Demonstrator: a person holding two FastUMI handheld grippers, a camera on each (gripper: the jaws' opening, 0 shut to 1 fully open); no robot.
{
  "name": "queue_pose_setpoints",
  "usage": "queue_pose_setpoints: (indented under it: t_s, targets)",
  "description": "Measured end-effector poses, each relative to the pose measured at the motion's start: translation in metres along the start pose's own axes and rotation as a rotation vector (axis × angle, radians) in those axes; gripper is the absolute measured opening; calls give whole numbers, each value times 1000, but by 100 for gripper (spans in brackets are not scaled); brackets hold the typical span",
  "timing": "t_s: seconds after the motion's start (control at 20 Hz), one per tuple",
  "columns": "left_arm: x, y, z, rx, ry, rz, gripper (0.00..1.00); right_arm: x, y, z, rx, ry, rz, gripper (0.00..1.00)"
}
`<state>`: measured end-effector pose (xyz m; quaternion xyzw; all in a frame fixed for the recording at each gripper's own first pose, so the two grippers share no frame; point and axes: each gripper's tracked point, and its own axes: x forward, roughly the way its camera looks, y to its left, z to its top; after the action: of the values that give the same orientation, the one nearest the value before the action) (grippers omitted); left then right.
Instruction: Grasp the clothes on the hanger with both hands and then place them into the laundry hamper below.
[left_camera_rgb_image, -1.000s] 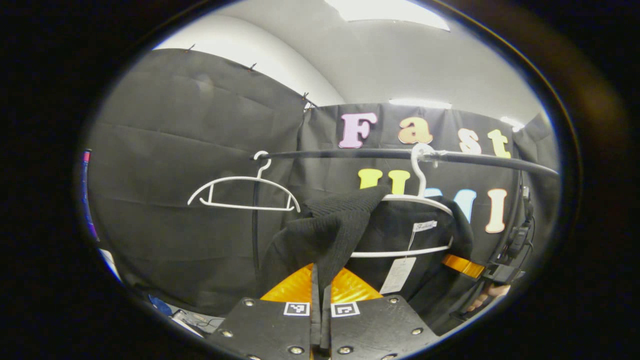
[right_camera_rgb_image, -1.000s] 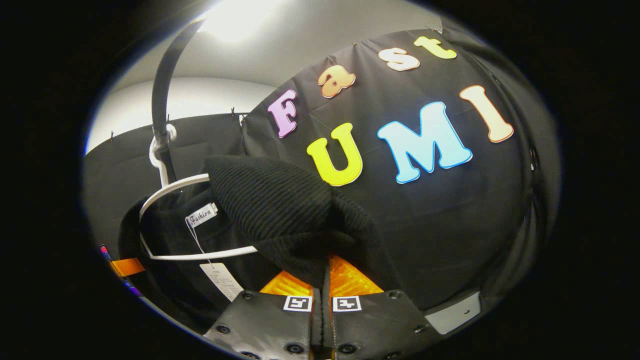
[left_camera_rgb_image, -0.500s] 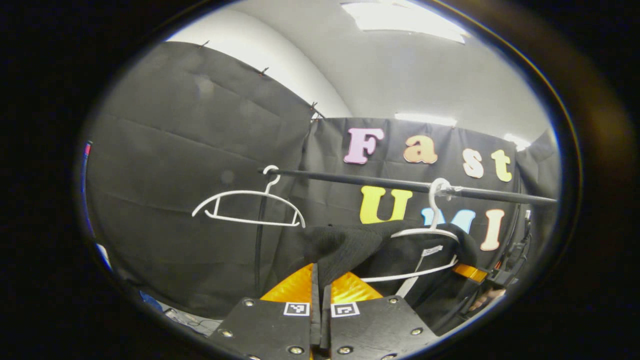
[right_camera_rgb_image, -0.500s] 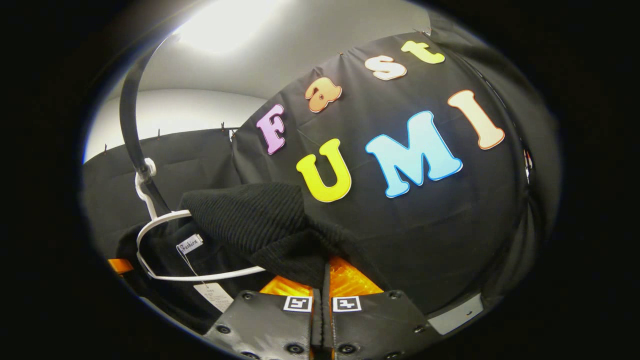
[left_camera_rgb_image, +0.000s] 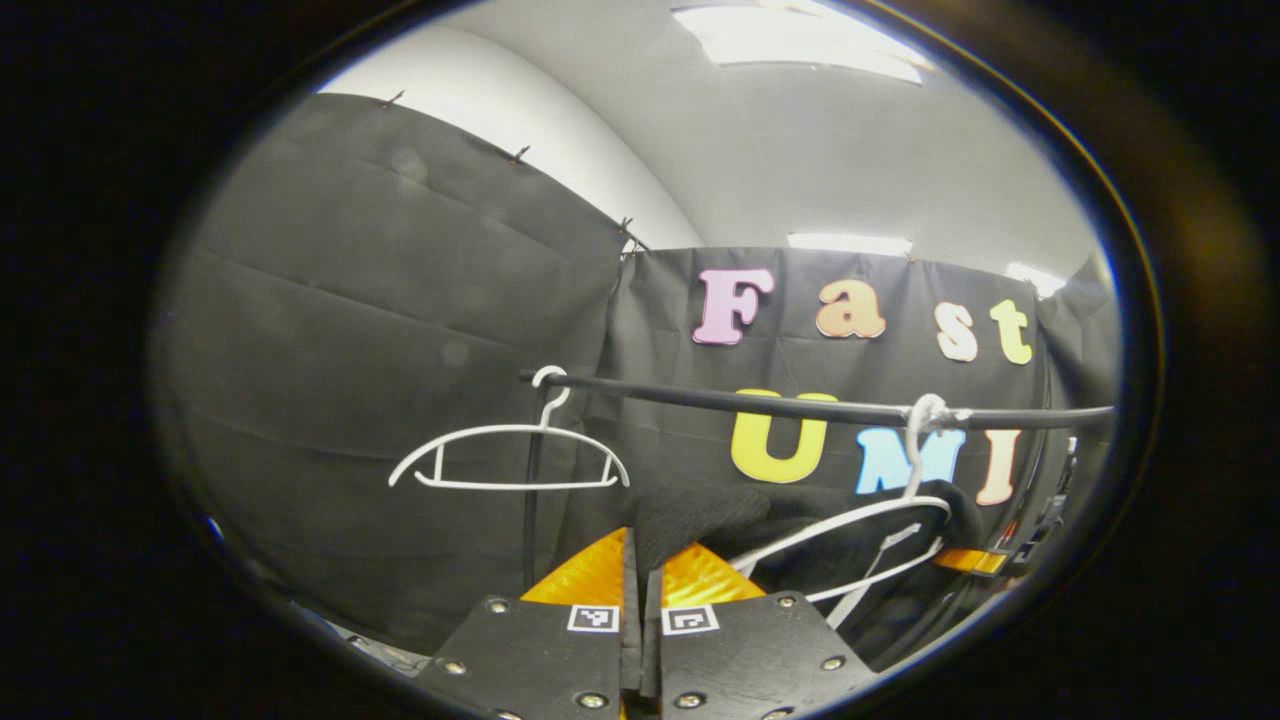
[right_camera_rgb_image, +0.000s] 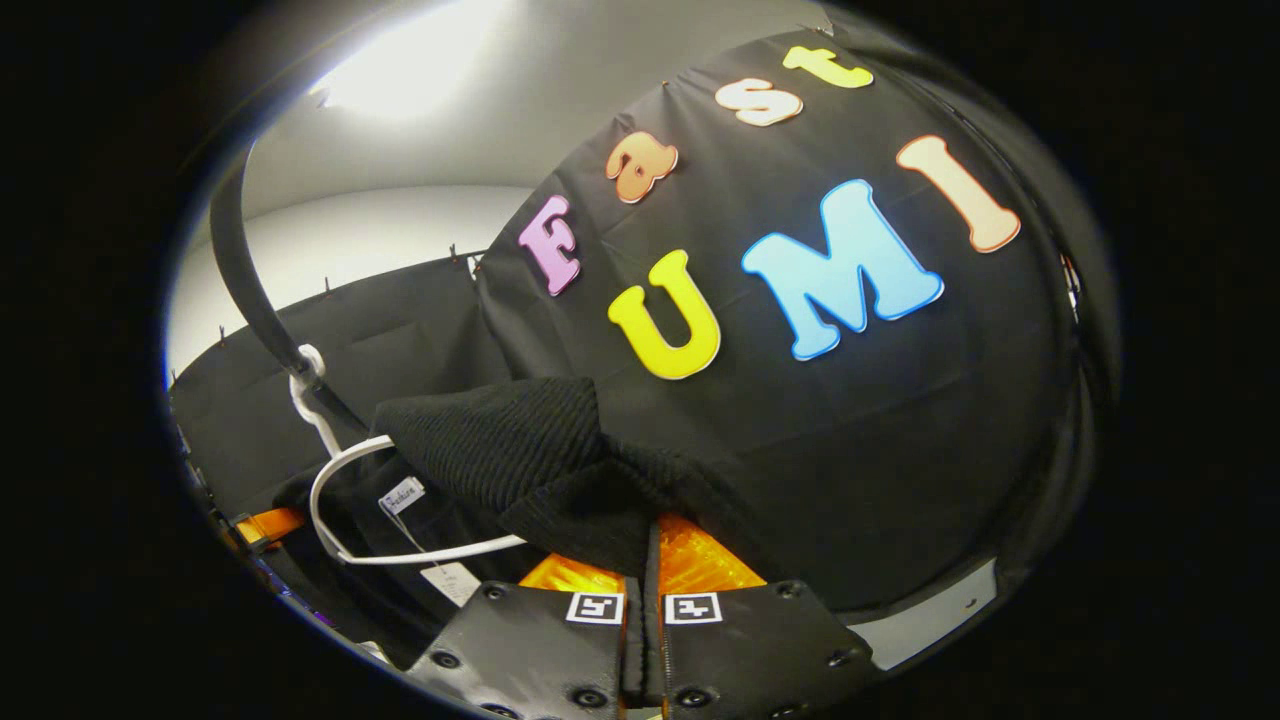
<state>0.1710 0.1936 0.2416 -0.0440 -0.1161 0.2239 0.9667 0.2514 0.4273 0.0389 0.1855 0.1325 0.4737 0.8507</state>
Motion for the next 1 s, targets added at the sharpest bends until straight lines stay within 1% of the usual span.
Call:
queue_pose_setpoints:
  t_s: [0.15,0.3,0.4,0.5,0.65,0.8,1.0]
  targets:
    - [19,7,1,14,14,-13,0,-11,1,1,-7,48,54,1]
    - [33,12,-9,-3,40,-20,1,-22,7,11,-21,32,81,1]
    - [40,14,-17,-27,56,-26,1,-23,1,25,-19,-4,60,0]
    - [41,13,-23,-65,63,-52,2,-24,-3,38,-2,-53,34,1]
    - [46,24,-39,-104,73,-100,2,-14,-13,51,-62,-132,-35,0]
    - [51,27,-57,-139,84,-124,1,4,-20,59,-129,-200,-87,0]
    - [59,21,-78,-202,120,-157,1,26,-31,53,-208,-212,-141,0]
